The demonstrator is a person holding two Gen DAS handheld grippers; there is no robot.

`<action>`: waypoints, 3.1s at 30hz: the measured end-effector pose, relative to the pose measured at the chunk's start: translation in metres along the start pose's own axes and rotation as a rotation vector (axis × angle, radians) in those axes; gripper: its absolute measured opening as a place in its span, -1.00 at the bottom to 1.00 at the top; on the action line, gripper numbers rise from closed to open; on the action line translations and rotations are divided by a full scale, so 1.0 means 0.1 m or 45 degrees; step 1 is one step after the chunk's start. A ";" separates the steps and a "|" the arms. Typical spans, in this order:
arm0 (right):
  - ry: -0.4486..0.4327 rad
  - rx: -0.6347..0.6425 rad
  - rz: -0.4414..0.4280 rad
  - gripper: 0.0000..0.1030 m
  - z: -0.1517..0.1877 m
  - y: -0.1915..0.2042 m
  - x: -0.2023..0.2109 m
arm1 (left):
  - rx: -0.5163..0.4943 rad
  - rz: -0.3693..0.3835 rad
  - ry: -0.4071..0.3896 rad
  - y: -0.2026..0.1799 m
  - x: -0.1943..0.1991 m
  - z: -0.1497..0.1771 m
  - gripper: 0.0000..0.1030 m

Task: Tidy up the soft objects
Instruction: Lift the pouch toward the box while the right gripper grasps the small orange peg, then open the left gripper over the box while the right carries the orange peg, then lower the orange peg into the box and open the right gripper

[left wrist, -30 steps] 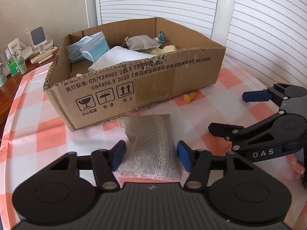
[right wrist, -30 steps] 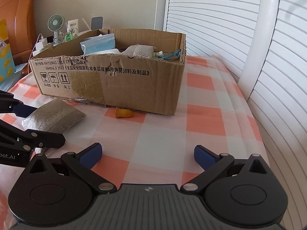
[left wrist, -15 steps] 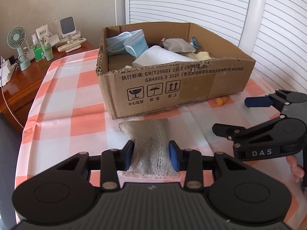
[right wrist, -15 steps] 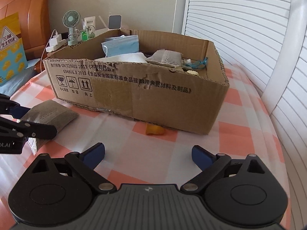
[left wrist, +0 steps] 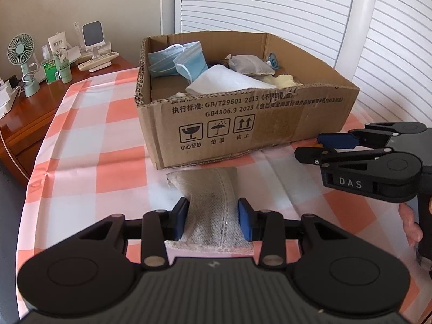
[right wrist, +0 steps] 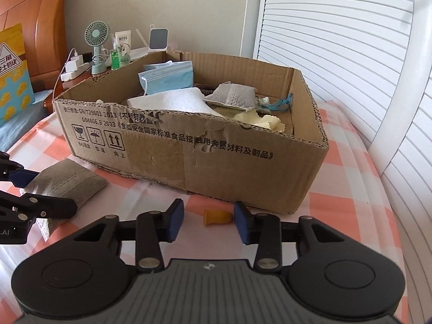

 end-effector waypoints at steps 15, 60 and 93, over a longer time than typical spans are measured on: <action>0.014 0.019 -0.027 -0.32 0.10 -0.01 0.08 | -0.001 0.000 0.003 0.00 0.00 0.00 -0.25; -0.072 0.073 -0.080 -0.50 -0.11 0.04 0.69 | -0.127 0.129 -0.019 -0.12 0.49 -0.17 -0.34; -0.149 0.069 -0.045 -0.50 -0.99 -0.24 0.66 | -0.093 -0.173 -0.331 0.11 0.72 -0.86 0.99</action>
Point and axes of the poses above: each gripper's, at about its wrist camera, not at the fingertips, and x roughly against the way its jaws point, y to its left, z to its underside, the point moved 10 cm from there along -x, roughly the way its jaws point, and after that the axes turned 7 degrees about y, right-handed, at the moved point
